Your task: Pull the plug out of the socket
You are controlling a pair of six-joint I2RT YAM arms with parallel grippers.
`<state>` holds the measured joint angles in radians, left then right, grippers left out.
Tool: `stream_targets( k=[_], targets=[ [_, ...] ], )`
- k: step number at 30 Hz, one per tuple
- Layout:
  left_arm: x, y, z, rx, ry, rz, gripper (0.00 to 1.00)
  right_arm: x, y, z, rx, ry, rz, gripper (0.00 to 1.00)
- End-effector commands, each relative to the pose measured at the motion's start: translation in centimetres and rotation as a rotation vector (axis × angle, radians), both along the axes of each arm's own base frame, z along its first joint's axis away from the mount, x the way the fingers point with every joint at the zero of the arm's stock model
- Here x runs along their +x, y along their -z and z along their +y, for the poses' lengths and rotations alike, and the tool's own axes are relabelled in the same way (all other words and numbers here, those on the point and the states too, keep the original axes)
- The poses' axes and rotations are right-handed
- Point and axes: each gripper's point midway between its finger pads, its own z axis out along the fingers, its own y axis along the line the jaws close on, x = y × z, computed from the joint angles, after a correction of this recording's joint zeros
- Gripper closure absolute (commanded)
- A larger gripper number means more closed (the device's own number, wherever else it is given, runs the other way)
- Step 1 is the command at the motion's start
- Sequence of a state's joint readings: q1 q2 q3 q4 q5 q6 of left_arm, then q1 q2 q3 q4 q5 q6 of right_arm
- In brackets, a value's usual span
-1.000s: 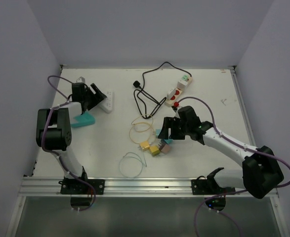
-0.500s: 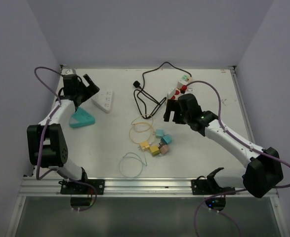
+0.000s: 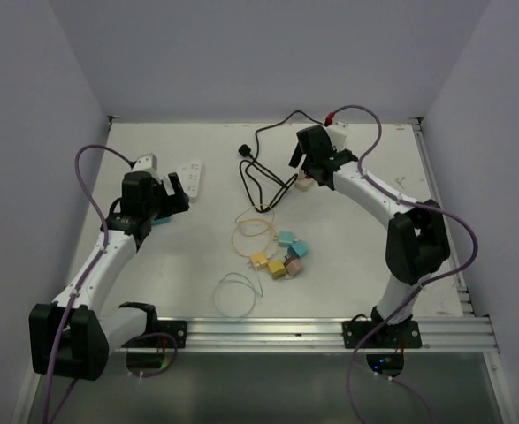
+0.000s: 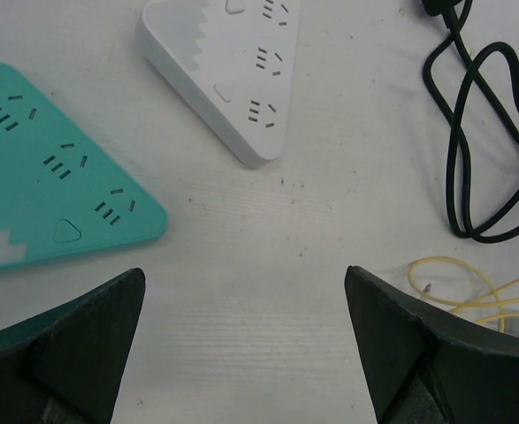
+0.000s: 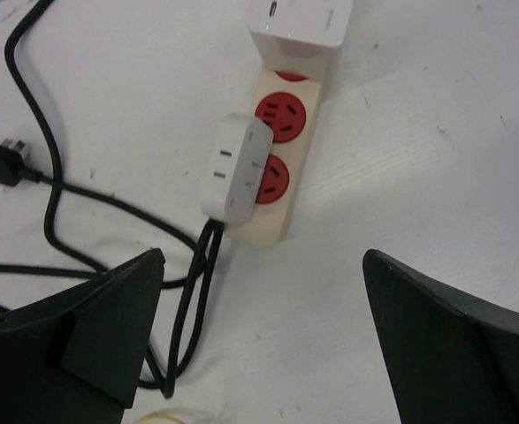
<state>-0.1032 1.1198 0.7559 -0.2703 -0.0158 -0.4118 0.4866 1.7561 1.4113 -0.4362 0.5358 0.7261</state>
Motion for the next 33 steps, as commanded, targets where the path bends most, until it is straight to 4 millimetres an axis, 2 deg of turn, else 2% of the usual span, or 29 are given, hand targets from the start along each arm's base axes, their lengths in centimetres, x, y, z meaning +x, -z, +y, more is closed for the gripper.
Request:
stream_targets(
  k=[1, 2, 3, 5, 7, 9, 10, 11, 16, 21, 24, 25, 27, 29, 30, 32, 33],
  targets=[
    [-0.5, 0.0, 0.5, 0.065, 0.032, -0.05, 0.02, 2.9, -0.5, -1.7, -0.017, 0.145, -0.029, 0.02],
    [-0.5, 0.2, 0.4, 0.065, 0.041, -0.054, 0.02, 4.2, 0.3, -1.3, -0.016, 0.157, -0.02, 0.02],
    [-0.4, 0.3, 0.4, 0.066, 0.044, -0.063, 0.03, 4.7, 0.5, -1.7, -0.024, 0.175, -0.015, 0.02],
    [-0.3, 0.2, 0.4, 0.07, 0.048, -0.062, 0.03, 5.8, 1.1, -1.4, -0.013, 0.18, 0.0, 0.03],
    [0.1, -0.1, 0.3, 0.068, 0.053, -0.073, 0.03, 6.5, 3.0, -1.4, -0.007, 0.189, 0.033, 0.04],
    [0.2, 0.1, 0.2, 0.068, 0.056, -0.065, 0.03, 7.2, 3.5, -1.2, 0.001, 0.195, 0.036, 0.04],
    [0.1, 0.1, 0.1, 0.068, 0.058, -0.064, 0.03, 7.2, 4.8, -1.2, -0.011, 0.198, 0.062, 0.04],
    [0.1, 0.1, 0.2, 0.071, 0.056, -0.064, 0.03, 7.4, 4.9, -1.2, -0.009, 0.203, 0.063, 0.05],
    [0.0, -0.2, 0.2, 0.068, 0.058, -0.074, 0.04, 7.4, 8.3, -0.8, -0.028, 0.188, 0.128, 0.1],
    [0.2, -0.2, 0.0, 0.064, 0.065, -0.074, 0.04, 7.5, 10.4, -0.6, -0.035, 0.167, 0.173, 0.16],
    [0.2, -0.2, 0.1, 0.066, 0.066, -0.076, 0.04, 7.1, 11.1, -1.4, -0.035, 0.18, 0.184, 0.23],
    [0.1, -0.2, 0.0, 0.065, 0.067, -0.077, 0.04, 6.5, 11.9, -1.8, -0.041, 0.183, 0.202, 0.28],
    [0.1, -0.2, 0.1, 0.066, 0.066, -0.077, 0.04, 6.5, 11.7, -2.5, -0.027, 0.195, 0.191, 0.32],
    [0.2, -0.2, 0.0, 0.065, 0.067, -0.079, 0.04, 5.7, 12.5, -3.5, -0.022, 0.203, 0.216, 0.45],
    [0.2, -0.3, 0.0, 0.065, 0.067, -0.081, 0.04, 5.7, 11.8, -3.8, -0.01, 0.206, 0.201, 0.49],
    [0.2, -0.3, 0.0, 0.065, 0.067, -0.079, 0.04, 5.1, 11.6, -4.6, 0.003, 0.199, 0.198, 0.65],
    [0.2, -0.3, -0.4, 0.053, 0.085, -0.079, 0.04, 4.7, 11.6, -4.9, -0.002, 0.199, 0.2, 0.65]
  ],
)
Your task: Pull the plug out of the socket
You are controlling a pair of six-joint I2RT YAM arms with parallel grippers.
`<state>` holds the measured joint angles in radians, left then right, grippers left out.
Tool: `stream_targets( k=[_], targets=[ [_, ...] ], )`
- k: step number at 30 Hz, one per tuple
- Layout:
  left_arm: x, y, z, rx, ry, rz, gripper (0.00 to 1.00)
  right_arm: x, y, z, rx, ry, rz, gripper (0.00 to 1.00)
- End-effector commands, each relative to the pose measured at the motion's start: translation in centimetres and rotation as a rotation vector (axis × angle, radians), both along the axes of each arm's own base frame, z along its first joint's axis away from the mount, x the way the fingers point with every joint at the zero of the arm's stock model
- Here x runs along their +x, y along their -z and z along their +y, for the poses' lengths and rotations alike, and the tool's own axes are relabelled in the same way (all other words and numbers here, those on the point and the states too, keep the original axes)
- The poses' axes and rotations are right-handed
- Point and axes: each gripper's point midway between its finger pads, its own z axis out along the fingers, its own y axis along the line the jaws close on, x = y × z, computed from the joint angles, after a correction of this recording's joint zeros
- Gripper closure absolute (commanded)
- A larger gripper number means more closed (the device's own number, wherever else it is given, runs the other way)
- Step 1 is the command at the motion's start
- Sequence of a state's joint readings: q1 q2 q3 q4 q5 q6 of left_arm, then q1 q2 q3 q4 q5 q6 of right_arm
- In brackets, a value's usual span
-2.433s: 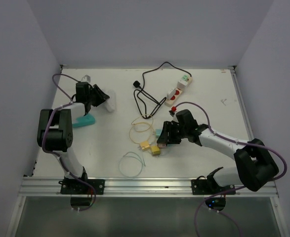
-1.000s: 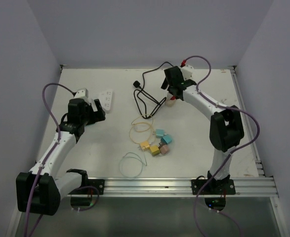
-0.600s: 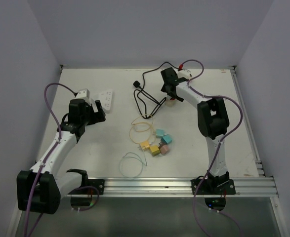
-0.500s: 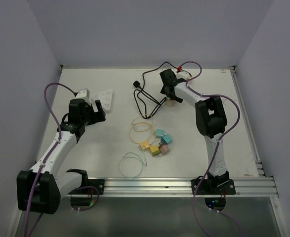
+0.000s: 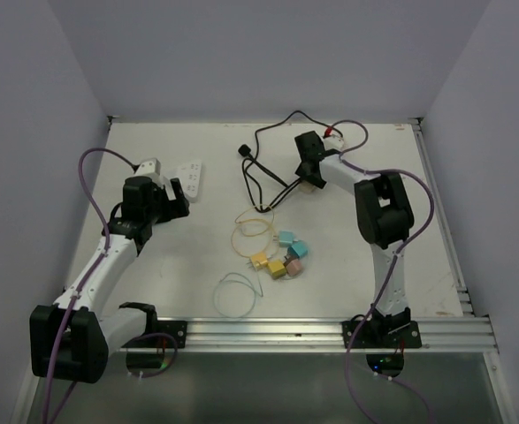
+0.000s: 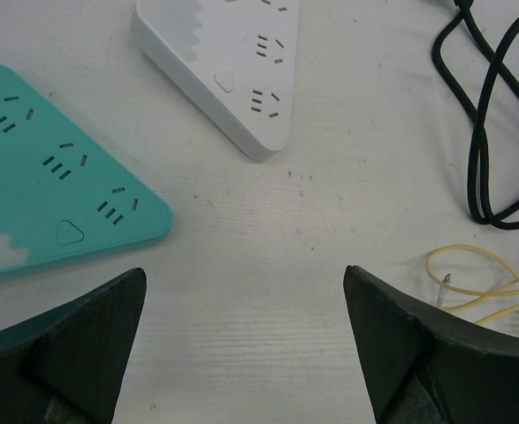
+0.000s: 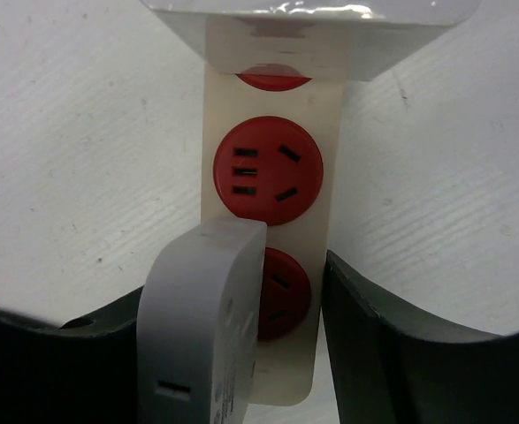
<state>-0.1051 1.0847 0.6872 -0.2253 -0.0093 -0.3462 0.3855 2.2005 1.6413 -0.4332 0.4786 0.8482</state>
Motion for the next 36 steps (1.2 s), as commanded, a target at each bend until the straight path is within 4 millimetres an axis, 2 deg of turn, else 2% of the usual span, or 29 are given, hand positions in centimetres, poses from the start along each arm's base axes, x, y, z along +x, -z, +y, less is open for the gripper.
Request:
stream_targets(
  k=[1, 3, 4, 5, 9, 11, 14, 16, 18, 19, 20, 21, 22, 24, 25, 26, 28, 29, 31, 32, 33, 34, 36],
  targets=[
    [0.9, -1.4, -0.6, 0.001, 0.045, -0.062, 0.04, -1.8, -1.1, -3.9, -0.039, 0.038, 0.022, 0.73],
    [1.0, -1.2, -0.7, 0.0, 0.051, -0.057, 0.04, -2.8, -0.8, -4.5, -0.04, 0.016, 0.039, 0.8],
    [1.0, -1.3, -0.7, -0.001, 0.052, -0.059, 0.04, -2.9, -1.8, -4.6, -0.032, 0.005, 0.021, 0.86],
    [1.0, -1.2, -0.8, -0.004, 0.056, -0.057, 0.04, -3.9, -1.2, -4.8, -0.043, -0.023, 0.047, 0.88],
    [1.0, -1.1, -1.1, -0.013, 0.066, -0.052, 0.04, -5.2, -2.3, -4.9, -0.058, -0.113, 0.04, 0.98],
    [1.0, -1.2, -1.4, -0.025, 0.081, -0.058, 0.04, -6.1, -2.9, -5.0, -0.071, -0.171, 0.044, 1.0],
    [1.0, -1.2, -2.0, -0.046, 0.104, -0.064, 0.04, -7.2, -3.6, -3.8, -0.034, -0.289, 0.03, 1.0],
    [1.0, -1.0, -2.6, -0.07, 0.128, -0.057, 0.04, -8.6, -3.2, -2.6, 0.019, -0.384, 0.042, 1.0],
    [1.0, -0.8, -3.0, -0.087, 0.14, -0.051, 0.03, -9.1, -4.5, -1.4, 0.068, -0.451, -0.005, 1.0],
    [0.9, -0.8, -3.4, -0.109, 0.151, -0.045, 0.03, -10.0, -4.6, 0.0, 0.134, -0.522, -0.003, 1.0],
    [0.9, -0.6, -3.6, -0.121, 0.157, -0.042, 0.03, -11.0, -3.8, 0.2, 0.136, -0.551, 0.014, 1.0],
    [0.9, -0.7, -3.9, -0.134, 0.165, -0.041, 0.03, -11.5, -4.6, 1.0, 0.167, -0.592, -0.011, 1.0],
    [0.8, -0.8, -4.4, -0.156, 0.177, -0.038, 0.03, -12.8, -3.9, 1.9, 0.207, -0.638, 0.009, 1.0],
    [0.8, -0.7, -5.0, -0.182, 0.191, -0.031, 0.03, -13.8, -4.6, 3.5, 0.238, -0.711, -0.025, 1.0],
    [0.7, -0.9, -5.6, -0.197, 0.21, -0.028, 0.03, -14.8, -4.1, 3.8, 0.252, -0.734, -0.015, 1.0],
    [0.7, -0.9, -6.0, -0.216, 0.211, -0.023, 0.03, -15.7, -4.3, 5.1, 0.275, -0.785, -0.017, 1.0],
    [0.7, -1.1, -7.1, -0.238, 0.233, -0.016, 0.03, -16.2, -5.2, 6.1, 0.297, -0.823, -0.06, 1.0],
    [0.8, -1.5, -7.8, -0.268, 0.242, -0.016, 0.03, -17.3, -5.0, 6.9, 0.334, -0.847, -0.052, 1.0],
    [0.7, -1.9, -9.0, -0.301, 0.263, -0.012, 0.03, -17.4, -6.4, 7.9, 0.373, -0.869, -0.114, 1.0],
    [0.9, -2.3, -9.7, -0.335, 0.265, -0.014, 0.03, -18.2, -6.5, 8.4, 0.412, -0.872, -0.105, 1.0],
    [1.0, -2.5, -10.1, -0.351, 0.268, -0.013, 0.03, -17.6, -7.5, 8.9, 0.431, -0.878, -0.159, 1.0],
    [1.1, -3.0, -11.0, -0.376, 0.273, -0.011, 0.03, -17.9, -7.6, 9.2, 0.448, -0.881, -0.165, 1.0],
    [1.4, -2.8, -11.9, -0.398, 0.281, 0.009, 0.03, -18.1, -8.9, 10.4, 0.491, -0.897, -0.206, 1.0]
  ],
)
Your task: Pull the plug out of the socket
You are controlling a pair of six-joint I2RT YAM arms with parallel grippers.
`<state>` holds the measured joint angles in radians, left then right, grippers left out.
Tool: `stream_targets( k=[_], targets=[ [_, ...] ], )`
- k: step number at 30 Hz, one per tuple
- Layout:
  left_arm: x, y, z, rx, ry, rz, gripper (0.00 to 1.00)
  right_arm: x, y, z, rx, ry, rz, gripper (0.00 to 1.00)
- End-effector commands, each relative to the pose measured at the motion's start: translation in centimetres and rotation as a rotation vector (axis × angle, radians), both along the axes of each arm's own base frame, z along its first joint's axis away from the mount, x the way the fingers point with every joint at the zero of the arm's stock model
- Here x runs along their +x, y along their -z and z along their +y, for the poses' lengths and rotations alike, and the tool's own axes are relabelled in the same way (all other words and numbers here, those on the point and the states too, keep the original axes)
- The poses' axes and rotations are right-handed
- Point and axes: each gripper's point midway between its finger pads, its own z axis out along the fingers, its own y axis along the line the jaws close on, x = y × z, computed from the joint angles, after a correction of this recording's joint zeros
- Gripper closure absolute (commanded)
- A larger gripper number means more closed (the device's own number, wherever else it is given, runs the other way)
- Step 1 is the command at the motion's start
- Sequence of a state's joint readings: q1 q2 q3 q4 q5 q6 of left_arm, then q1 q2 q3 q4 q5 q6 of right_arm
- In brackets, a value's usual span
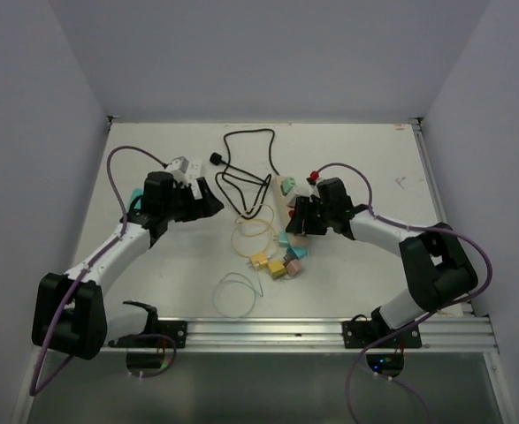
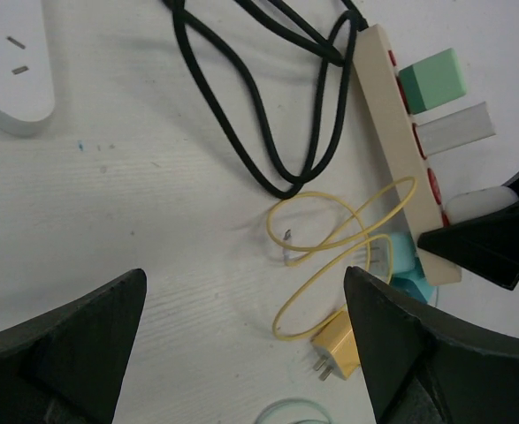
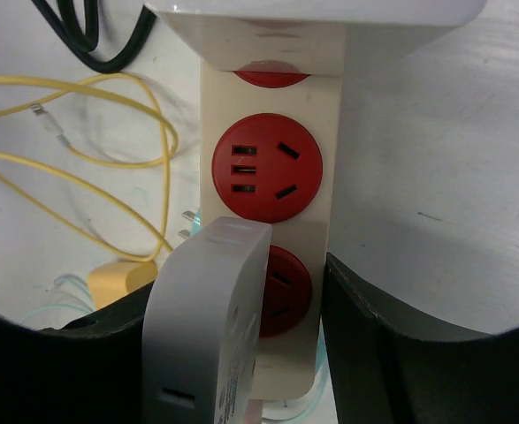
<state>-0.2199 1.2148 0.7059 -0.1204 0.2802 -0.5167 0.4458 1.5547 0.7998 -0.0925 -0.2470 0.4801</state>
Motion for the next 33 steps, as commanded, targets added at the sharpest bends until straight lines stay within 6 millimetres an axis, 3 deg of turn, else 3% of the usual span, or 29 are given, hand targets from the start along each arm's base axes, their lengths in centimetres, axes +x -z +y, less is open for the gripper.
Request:
stream_targets(
  k=[1, 7, 19, 27, 30, 33],
  targets=[
    [1.9, -4.0, -3.4, -0.129, 0.03, -0.062, 0.03, 2.1, -7.2, 4.2, 0.229, -0.071, -0.211, 1.0],
    [2.6, -4.3, -6.7, -0.176, 0.063, -0.006, 0.03, 2.1, -9.9, 6.6, 0.331, -0.084, -0.261, 1.0],
    [3.0, -2.3, -10.9, -0.221, 0.078, 0.125, 0.05, 1.1, -10.9, 12.1, 0.435, -0.175, -0.274, 1.0],
    [2.6, -1.2, -11.1, -0.209, 0.054, 0.151, 0.09, 1.1, -12.2, 14.9, 0.477, -0.21, -0.289, 1.0],
    [2.7, -1.1, -10.1, -0.172, 0.0, 0.146, 0.1, 1.5, -12.4, 15.2, 0.471, -0.2, -0.295, 1.0],
    [3.5, -2.7, -8.3, -0.113, -0.071, 0.081, 0.1, 2.1, -12.8, 14.9, 0.446, -0.174, -0.312, 1.0]
  ],
)
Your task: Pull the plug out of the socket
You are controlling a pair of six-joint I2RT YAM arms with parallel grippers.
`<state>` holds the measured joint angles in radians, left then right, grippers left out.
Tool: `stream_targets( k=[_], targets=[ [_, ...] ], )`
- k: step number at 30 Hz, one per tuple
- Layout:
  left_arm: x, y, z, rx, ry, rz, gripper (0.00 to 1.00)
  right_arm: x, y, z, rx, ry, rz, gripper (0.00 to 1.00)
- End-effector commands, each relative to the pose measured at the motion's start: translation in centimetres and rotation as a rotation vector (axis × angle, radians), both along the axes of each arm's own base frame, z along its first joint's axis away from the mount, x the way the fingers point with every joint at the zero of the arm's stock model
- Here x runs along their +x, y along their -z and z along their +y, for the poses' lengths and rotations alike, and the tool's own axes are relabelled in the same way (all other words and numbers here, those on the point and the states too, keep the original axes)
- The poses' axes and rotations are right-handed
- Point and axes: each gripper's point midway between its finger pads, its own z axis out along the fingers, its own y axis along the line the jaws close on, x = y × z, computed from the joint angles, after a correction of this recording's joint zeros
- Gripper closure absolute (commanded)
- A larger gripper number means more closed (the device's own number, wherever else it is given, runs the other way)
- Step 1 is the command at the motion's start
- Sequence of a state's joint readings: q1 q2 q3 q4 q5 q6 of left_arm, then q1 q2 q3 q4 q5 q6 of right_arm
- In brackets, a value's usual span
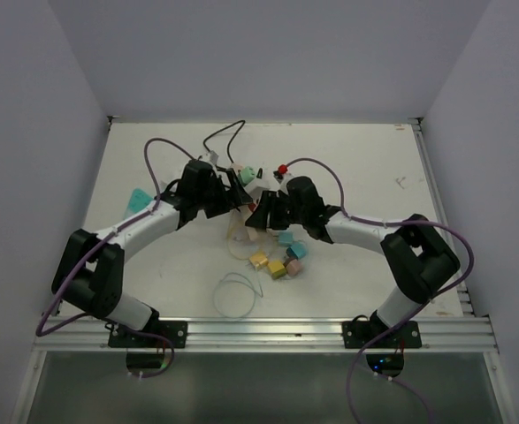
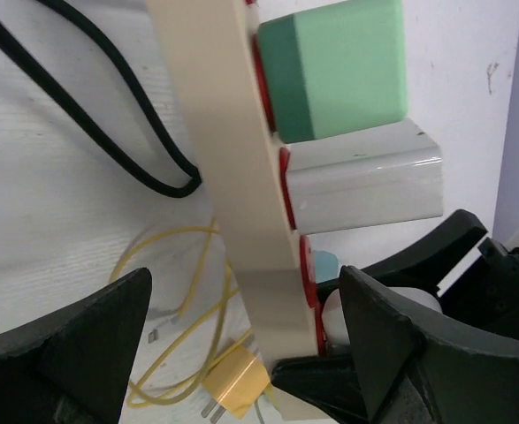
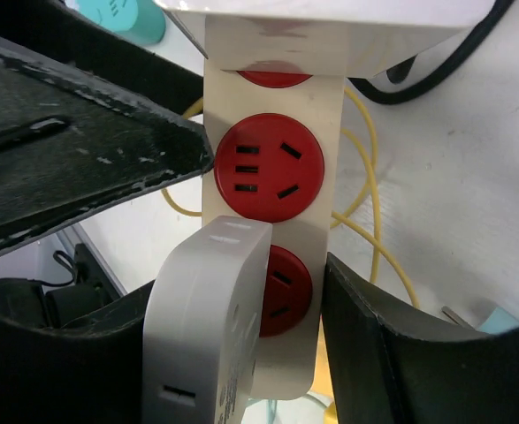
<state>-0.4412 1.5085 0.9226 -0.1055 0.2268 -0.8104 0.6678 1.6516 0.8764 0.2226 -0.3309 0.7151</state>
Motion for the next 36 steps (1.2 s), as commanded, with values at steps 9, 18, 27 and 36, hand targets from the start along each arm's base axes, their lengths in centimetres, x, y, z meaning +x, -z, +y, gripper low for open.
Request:
stream_targets(
  k=[9, 18, 27, 36],
  targets=[
    [2.7, -9.1, 3.5, 0.089, -0.176, -0.245, 0.06, 3.7, -11.9, 2.4, 0.152, -0.005, -0.325, 1.0],
    [1.8, -7.8, 0.9, -0.046, -0.133, -0.177, 0.11, 3.1, -13.4, 3.2, 0.191, -0.032, -0.343, 1.0],
    [1.9, -6.3, -0.5, -0.047, -0.127, -0.148, 0.16, 2.7, -14.3, 4.2, 0.228, -0.053, -0.348, 1.0],
    [1.7, -4.1, -0.6, -0.037, -0.161, -0.115, 0.24, 2.5, -15.3, 4.7, 0.25, -0.057, -0.357, 1.0]
  ],
)
